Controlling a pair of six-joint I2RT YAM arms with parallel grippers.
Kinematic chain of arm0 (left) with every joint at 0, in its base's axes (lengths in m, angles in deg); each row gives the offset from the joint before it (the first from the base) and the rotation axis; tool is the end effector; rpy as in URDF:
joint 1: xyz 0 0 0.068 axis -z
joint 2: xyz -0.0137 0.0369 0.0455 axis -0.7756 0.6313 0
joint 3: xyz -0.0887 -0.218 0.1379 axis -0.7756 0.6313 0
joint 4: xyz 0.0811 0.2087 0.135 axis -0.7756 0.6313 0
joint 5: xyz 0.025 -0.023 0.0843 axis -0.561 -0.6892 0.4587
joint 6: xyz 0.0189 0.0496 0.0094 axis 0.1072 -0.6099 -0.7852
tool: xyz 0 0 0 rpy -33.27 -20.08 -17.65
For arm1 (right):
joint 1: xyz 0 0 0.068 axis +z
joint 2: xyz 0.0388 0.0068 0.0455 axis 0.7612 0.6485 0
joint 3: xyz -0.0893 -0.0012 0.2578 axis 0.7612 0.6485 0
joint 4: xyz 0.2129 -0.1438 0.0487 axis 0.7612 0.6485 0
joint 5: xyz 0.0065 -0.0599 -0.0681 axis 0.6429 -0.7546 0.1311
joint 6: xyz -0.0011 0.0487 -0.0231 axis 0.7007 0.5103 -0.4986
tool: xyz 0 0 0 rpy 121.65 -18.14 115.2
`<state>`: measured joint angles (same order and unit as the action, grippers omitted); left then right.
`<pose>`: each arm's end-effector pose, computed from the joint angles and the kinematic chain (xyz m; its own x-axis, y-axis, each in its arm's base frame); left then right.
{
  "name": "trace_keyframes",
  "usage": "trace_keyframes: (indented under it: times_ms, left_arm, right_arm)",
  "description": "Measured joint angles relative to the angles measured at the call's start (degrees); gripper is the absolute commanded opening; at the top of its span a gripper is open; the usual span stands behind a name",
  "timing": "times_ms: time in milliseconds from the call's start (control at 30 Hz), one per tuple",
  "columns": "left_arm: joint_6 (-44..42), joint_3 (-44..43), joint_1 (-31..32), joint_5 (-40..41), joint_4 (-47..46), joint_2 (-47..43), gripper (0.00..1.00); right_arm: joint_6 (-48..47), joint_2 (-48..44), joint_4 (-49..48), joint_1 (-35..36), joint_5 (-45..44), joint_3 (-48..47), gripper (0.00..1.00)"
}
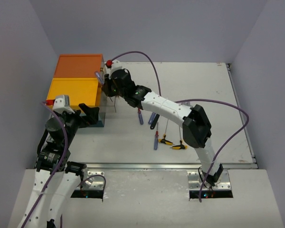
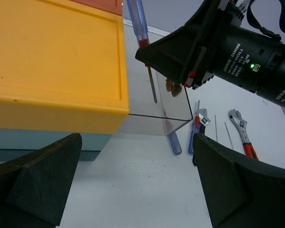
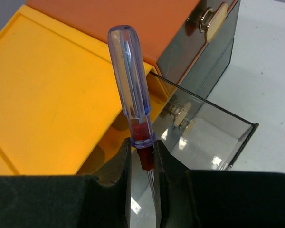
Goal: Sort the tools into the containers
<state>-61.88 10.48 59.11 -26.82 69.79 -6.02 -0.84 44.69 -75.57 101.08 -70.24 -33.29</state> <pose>0.1109 -0.0154 0.3231 -0.2287 -0.3056 -0.9243 0.0514 0.9443 -0.3249 0.3265 0.4003 0.3014 -0.4914 0.1459 -0.8586 -0.4857 0.7724 0.4092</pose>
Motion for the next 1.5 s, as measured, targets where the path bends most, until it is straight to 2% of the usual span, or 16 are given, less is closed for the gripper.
trace_keyframes:
  times_ms: [333, 533, 600, 633, 667, 733, 800, 900, 1000, 1067, 1167, 1300, 1400, 1500]
  left_arm:
    - [0.02, 0.00, 0.00, -0.23, -0.02, -0.11, 1.00]
    - [0.02, 0.00, 0.00, -0.23, -0.02, -0.11, 1.00]
    - [0.02, 0.00, 0.00, -0.23, -0.02, -0.11, 1.00]
    - [0.02, 0.00, 0.00, -0.23, -0.02, -0.11, 1.00]
    - [0.02, 0.00, 0.00, -0.23, -0.02, -0.10, 1.00]
    - [0.02, 0.00, 0.02, -0.23, -0.02, -0.09, 1.00]
    - [0.00, 0.00, 0.04, -0.23, -0.02, -0.09, 1.00]
    - [0.02, 0.00, 0.04, -0.23, -0.02, -0.09, 1.00]
    - [0.02, 0.00, 0.04, -0.21, -0.02, 0.00, 1.00]
    - [0.01, 0.00, 0.04, -0.22, 0.00, 0.10, 1.00]
    - [0.02, 0.00, 0.04, -0.20, 0.00, 0.15, 1.00]
    - [0.01, 0.00, 0.04, -0.22, 0.00, 0.15, 1.00]
    - [0.00, 0.00, 0.04, -0.25, 0.00, 0.22, 1.00]
    - [0.01, 0.00, 0.04, -0.23, -0.01, 0.48, 1.00]
  right_arm:
    - [2.64, -7.58, 7.74, 0.02, -1.44, 3.79, 0.00]
    - [2.68, -8.17, 11.06, 0.02, -1.08, 3.89, 0.00]
    - [2.65, -8.17, 12.16, 0.02, -0.79, 3.89, 0.03]
    - [2.64, -8.17, 12.66, 0.02, -0.60, 3.89, 0.11]
    - [2.62, -8.17, 13.19, 0.02, -0.34, 3.86, 0.24]
    - [2.53, -8.09, 14.62, 0.02, 0.31, 3.42, 0.35]
    - [2.30, -7.39, 16.94, 0.02, 0.78, 1.20, 0.58]
    - [1.20, -6.26, 19.59, 0.02, 1.41, -3.65, 0.68]
    - [-0.10, -6.22, 21.21, 0.00, 0.72, -7.38, 0.68]
    - [-1.19, -7.41, 20.81, -0.47, -0.12, -7.19, 0.61]
    - [-2.21, -13.55, 18.96, -3.22, -1.79, 1.19, 0.47]
    - [-2.75, -20.48, 16.99, -12.05, -2.96, 13.92, 0.45]
    - [-4.28, -18.09, 16.87, -17.36, -2.98, 16.72, 0.45]
    - [-5.27, -11.22, 17.25, -17.38, -1.12, 15.74, 0.46]
